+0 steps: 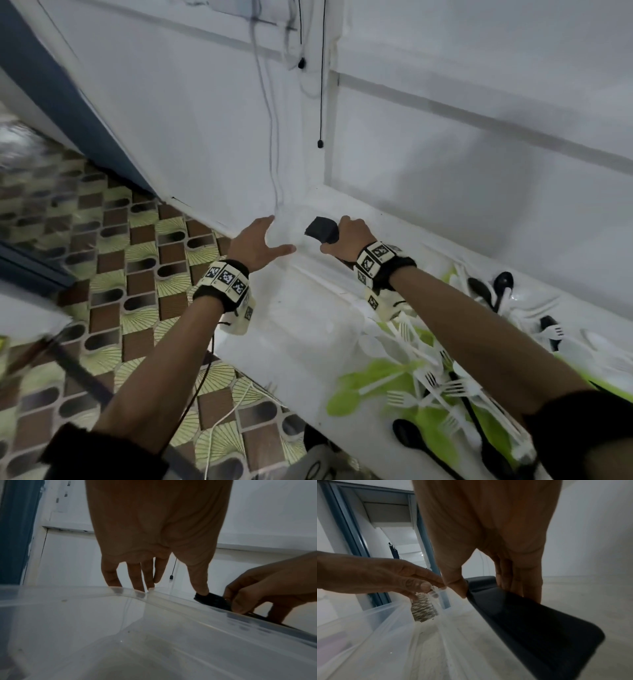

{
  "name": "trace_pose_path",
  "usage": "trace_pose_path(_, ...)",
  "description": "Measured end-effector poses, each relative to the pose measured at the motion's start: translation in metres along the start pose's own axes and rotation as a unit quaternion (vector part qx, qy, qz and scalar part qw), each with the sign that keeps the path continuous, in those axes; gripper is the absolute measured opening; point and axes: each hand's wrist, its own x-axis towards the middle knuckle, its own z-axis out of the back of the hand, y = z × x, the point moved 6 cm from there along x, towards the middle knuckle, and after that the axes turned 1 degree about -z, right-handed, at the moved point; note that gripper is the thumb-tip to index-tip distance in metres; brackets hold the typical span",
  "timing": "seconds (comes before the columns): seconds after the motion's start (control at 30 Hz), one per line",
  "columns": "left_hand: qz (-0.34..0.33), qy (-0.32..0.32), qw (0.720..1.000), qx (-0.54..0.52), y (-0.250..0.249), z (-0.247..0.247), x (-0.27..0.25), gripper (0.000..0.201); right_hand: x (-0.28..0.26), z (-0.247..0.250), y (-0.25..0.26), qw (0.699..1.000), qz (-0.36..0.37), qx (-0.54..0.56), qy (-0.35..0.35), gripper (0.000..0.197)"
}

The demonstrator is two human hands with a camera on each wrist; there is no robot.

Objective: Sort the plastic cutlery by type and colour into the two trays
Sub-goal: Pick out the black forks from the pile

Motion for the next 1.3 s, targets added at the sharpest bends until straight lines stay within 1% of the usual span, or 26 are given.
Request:
trace_pose_path(0.07, -0.008, 0.001, 1.0, 0.005, 0.0, -0.002, 0.002, 0.092, 0.011, -0.008, 0.008, 0.999, 0.002, -0.031, 0.015, 0.07)
trace_pose_path(0.17, -0.029, 0.009, 0.997, 0.067, -0.002, -0.008, 0.003, 0.083, 0.024, -0.017, 0.016, 0.998, 0.008, -0.055, 0.026, 0.072)
trace_pose_path(0.27, -0.034, 0.003, 0.994, 0.107, -0.001, -0.005, 0.006, 0.083, 0.031, -0.023, 0.024, 0.997, 0.016, -0.074, 0.033, 0.072)
trace_pose_path(0.4, -0.036, -0.017, 0.978, 0.203, -0.005, 0.004, 0.011, 0.08, 0.036, -0.025, 0.033, 0.994, 0.034, -0.094, 0.034, 0.068)
trace_pose_path(0.47, -0.029, -0.015, 0.981, 0.194, -0.003, 0.007, 0.014, 0.078, 0.039, -0.028, 0.036, 0.994, 0.04, -0.096, 0.033, 0.064)
trace_pose_path(0.5, -0.024, -0.013, 0.985, 0.17, -0.001, 0.008, 0.017, 0.077, 0.04, -0.032, 0.037, 0.994, 0.041, -0.097, 0.035, 0.059)
trace_pose_path(0.53, -0.02, -0.012, 0.989, 0.143, 0.0, 0.009, 0.018, 0.076, 0.04, -0.036, 0.04, 0.993, 0.047, -0.096, 0.039, 0.049)
trace_pose_path(0.6, -0.01, -0.009, 0.995, 0.099, 0.003, 0.009, 0.022, 0.073, 0.041, -0.043, 0.046, 0.991, 0.064, -0.1, 0.053, 0.019)
trace_pose_path(0.63, -0.004, -0.008, 0.997, 0.081, 0.004, 0.008, 0.022, 0.077, 0.04, -0.046, 0.047, 0.99, 0.07, -0.101, 0.065, 0.012)
trace_pose_path(0.67, 0.002, -0.008, 0.998, 0.059, 0.006, 0.006, 0.022, 0.084, 0.04, -0.047, 0.047, 0.989, 0.079, -0.101, 0.074, 0.013)
trace_pose_path(0.73, 0.015, -0.017, 1.0, 0.016, 0.009, 0.002, 0.022, 0.097, 0.041, -0.044, 0.044, 0.989, 0.092, -0.085, 0.08, 0.029)
trace_pose_path(0.83, 0.02, -0.025, 0.999, -0.012, 0.013, -0.001, 0.021, 0.103, 0.04, -0.038, 0.028, 0.992, 0.067, -0.008, 0.105, 0.048)
trace_pose_path(0.93, 0.01, -0.025, 0.999, -0.021, 0.011, -0.001, 0.023, 0.105, 0.037, -0.037, 0.014, 0.989, 0.066, 0.053, 0.119, 0.056)
trace_pose_path(1.07, 0.011, -0.021, 0.999, -0.027, 0.012, -0.001, 0.026, 0.106, 0.035, -0.042, 0.005, 0.979, 0.055, 0.158, 0.113, 0.056)
trace_pose_path(1.1, 0.013, -0.02, 0.999, -0.035, 0.013, -0.002, 0.026, 0.106, 0.033, -0.043, 0.004, 0.978, 0.054, 0.169, 0.108, 0.054)
trace_pose_path(1.2, 0.014, -0.016, 0.999, -0.036, 0.011, -0.002, 0.026, 0.103, 0.026, -0.042, 0.001, 0.982, 0.069, 0.15, 0.097, 0.046)
trace_pose_path(1.3, 0.011, -0.004, 1.0, -0.001, 0.001, -0.004, 0.022, 0.095, 0.012, -0.031, -0.003, 0.986, 0.092, 0.126, 0.065, 0.041)
